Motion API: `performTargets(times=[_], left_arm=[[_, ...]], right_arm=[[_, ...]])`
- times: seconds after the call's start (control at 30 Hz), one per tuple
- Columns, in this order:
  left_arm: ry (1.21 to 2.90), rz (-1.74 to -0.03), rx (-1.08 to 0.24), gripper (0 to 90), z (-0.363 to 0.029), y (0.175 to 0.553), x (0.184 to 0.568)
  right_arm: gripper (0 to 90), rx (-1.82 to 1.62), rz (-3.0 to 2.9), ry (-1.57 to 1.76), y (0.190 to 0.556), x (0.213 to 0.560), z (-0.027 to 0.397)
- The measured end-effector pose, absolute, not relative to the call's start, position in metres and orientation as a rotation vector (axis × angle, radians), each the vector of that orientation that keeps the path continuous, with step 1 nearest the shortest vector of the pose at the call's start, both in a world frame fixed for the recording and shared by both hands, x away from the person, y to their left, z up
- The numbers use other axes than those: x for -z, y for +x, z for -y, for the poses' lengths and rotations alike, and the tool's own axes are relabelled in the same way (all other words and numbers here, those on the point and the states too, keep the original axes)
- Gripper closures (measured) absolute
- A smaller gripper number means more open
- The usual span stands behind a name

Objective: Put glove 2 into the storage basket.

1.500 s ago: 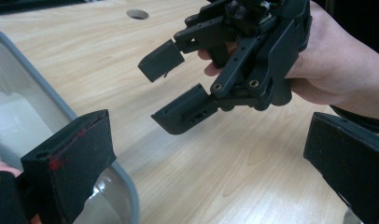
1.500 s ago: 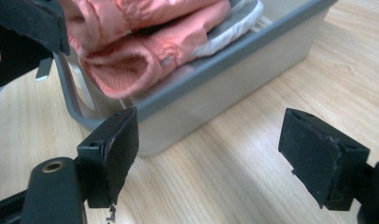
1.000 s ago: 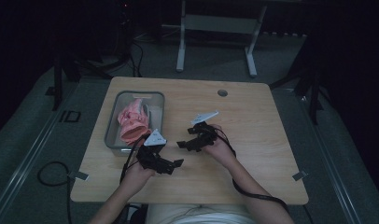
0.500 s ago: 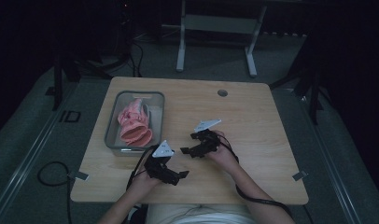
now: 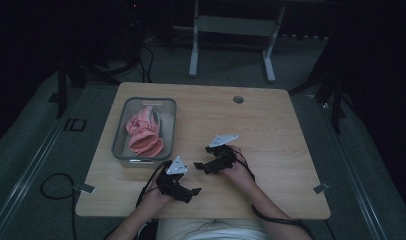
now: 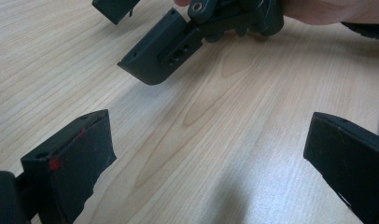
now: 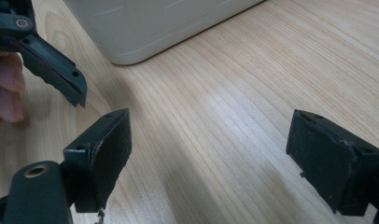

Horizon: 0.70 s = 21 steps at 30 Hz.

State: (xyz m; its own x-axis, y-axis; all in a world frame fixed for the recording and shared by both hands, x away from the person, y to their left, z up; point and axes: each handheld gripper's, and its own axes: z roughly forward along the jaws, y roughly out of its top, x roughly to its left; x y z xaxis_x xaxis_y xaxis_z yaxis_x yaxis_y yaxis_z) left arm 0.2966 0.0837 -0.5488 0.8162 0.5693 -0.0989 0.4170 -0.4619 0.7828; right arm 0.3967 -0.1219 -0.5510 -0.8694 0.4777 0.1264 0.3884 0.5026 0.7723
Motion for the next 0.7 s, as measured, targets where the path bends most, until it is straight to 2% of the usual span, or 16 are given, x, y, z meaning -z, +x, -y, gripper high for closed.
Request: performTargets(times=[0.27, 0.7], left_arm=[[2.161, -0.703, -0.246, 1.2, -0.0803, 0.2948, 0.5565], [2.135, -0.712, -0.255, 1.2, -0.0815, 0.2918, 0.5577]], right_arm=[[14.2, -1.278, -2.643, 0.747, 0.3938, 0.5589, 0.1177], [14.4, -1.286, -2.604, 0.765, 0.3945, 0.5612, 0.1202]])
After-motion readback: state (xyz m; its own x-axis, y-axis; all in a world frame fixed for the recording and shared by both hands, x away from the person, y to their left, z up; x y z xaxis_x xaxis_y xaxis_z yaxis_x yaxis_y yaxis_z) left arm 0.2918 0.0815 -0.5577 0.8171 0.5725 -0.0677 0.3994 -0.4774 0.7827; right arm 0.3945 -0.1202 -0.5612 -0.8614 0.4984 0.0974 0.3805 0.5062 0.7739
